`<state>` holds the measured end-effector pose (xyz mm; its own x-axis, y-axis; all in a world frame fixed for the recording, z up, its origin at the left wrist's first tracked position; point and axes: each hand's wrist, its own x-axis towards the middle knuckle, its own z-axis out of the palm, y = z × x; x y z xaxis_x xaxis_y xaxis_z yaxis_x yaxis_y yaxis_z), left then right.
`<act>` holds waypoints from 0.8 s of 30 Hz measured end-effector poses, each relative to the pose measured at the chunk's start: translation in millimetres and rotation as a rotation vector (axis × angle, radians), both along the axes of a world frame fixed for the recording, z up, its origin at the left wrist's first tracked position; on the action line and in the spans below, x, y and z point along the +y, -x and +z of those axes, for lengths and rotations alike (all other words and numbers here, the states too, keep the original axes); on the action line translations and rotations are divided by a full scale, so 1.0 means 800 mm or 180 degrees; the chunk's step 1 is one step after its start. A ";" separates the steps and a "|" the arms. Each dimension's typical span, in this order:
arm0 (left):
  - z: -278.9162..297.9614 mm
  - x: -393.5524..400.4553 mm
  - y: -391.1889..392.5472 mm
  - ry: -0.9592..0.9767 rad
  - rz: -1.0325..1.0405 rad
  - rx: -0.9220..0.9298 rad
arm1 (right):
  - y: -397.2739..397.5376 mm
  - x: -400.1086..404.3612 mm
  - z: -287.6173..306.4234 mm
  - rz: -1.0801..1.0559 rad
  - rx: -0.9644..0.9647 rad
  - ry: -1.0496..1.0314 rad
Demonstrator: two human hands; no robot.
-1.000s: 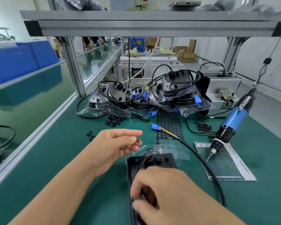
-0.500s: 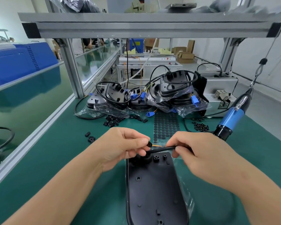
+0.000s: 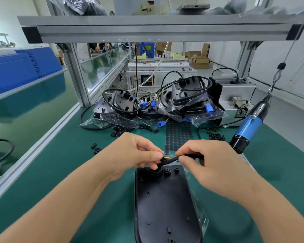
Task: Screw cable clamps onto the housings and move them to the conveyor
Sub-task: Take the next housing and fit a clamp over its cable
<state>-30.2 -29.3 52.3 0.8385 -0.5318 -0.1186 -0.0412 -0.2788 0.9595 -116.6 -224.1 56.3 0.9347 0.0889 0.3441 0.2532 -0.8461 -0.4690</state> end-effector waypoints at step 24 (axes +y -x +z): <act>-0.017 -0.004 0.000 -0.0072 -0.0413 -0.0181 | -0.012 0.006 -0.049 -0.0060 0.0168 -0.1288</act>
